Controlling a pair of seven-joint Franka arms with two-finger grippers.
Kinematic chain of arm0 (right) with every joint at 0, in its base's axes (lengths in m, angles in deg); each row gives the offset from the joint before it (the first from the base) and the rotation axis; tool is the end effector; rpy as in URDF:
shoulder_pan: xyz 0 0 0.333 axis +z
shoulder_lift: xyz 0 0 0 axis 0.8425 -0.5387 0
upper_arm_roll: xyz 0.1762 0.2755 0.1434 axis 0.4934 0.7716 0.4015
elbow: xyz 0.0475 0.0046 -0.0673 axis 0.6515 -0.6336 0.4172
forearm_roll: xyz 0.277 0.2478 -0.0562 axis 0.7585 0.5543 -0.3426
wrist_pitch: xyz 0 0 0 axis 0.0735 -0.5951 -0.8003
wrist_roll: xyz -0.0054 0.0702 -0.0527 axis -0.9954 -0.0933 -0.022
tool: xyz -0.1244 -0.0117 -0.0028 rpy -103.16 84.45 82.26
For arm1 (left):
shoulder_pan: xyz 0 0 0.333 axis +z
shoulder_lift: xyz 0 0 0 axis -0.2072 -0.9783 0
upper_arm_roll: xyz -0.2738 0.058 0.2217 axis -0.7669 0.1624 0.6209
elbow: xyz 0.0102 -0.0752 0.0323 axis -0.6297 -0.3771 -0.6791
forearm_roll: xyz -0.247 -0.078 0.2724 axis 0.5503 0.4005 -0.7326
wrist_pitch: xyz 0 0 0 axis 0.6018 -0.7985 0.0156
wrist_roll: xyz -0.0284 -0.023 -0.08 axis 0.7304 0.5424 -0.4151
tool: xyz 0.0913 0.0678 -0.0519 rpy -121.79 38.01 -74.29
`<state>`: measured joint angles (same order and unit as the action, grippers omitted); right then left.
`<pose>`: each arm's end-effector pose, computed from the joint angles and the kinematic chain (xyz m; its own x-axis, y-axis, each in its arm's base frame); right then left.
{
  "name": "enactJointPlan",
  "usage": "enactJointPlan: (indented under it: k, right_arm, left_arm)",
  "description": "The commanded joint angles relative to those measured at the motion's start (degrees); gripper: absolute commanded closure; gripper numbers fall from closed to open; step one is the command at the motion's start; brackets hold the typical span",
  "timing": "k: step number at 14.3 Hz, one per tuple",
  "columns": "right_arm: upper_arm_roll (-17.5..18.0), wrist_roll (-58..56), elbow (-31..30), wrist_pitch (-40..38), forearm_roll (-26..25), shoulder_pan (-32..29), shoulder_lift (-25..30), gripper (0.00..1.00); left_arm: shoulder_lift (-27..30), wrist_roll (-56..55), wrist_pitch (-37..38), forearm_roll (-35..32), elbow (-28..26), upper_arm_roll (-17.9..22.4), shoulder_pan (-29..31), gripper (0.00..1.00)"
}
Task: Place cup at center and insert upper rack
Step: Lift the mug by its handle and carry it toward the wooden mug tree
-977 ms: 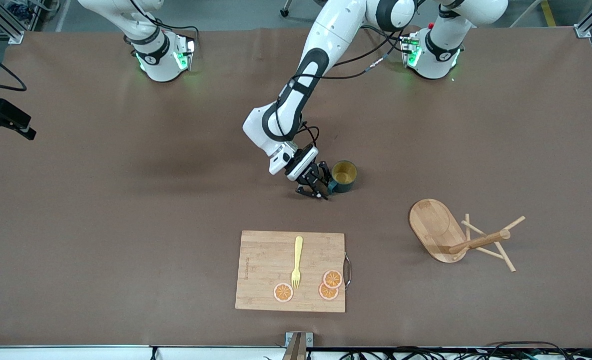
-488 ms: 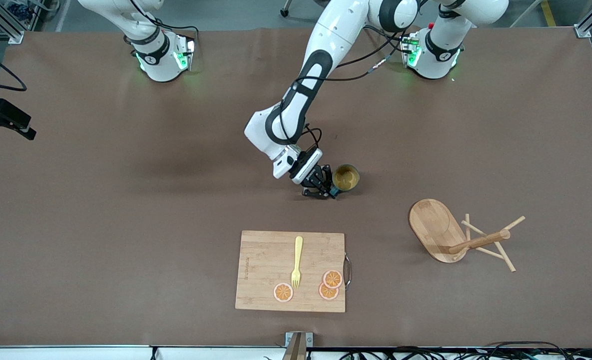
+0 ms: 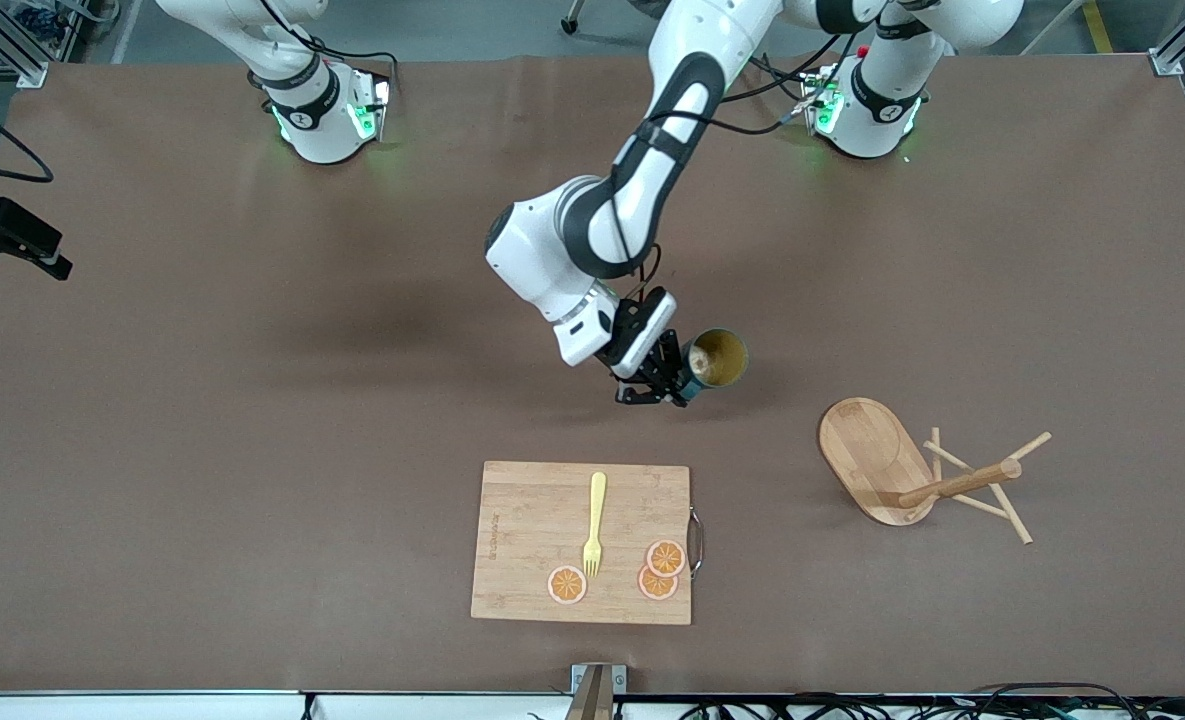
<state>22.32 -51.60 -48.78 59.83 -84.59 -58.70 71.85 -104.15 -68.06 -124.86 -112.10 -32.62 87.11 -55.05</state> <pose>0.5125 -0.0566 0.6517 0.9952 -0.0394 0.0901 -0.0391 -0.9992 -0.0051 0.5315 -0.5257 0.2939 0.3399 0.5531 0.7606 0.8423 -0.5388 0.0153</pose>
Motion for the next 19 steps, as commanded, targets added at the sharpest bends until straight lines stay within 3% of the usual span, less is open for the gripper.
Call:
enactJointPlan:
  k: [1,8,13,19]
  right_arm:
    - [-0.14,-0.30,-1.38,0.25,-0.89,0.33,1.42,0.00]
    - [0.30,0.49,-0.68,0.34,-0.89,0.94,1.42,0.00]
    - [0.30,0.49,1.08,-0.10,-0.89,0.95,0.81,0.00]
    - [0.21,-0.04,1.08,-0.80,-0.98,1.03,0.80,0.00]
  left_arm:
    - [4.62,3.27,0.50,4.22,-1.09,-0.44,2.49,1.00]
    - [11.48,14.09,0.15,16.87,-1.09,-0.52,8.12,1.00]
    - [15.61,16.90,-0.29,29.53,-1.27,-0.52,12.95,1.00]
    - [21.49,22.35,-0.29,41.74,-4.42,-0.79,18.48,1.00]
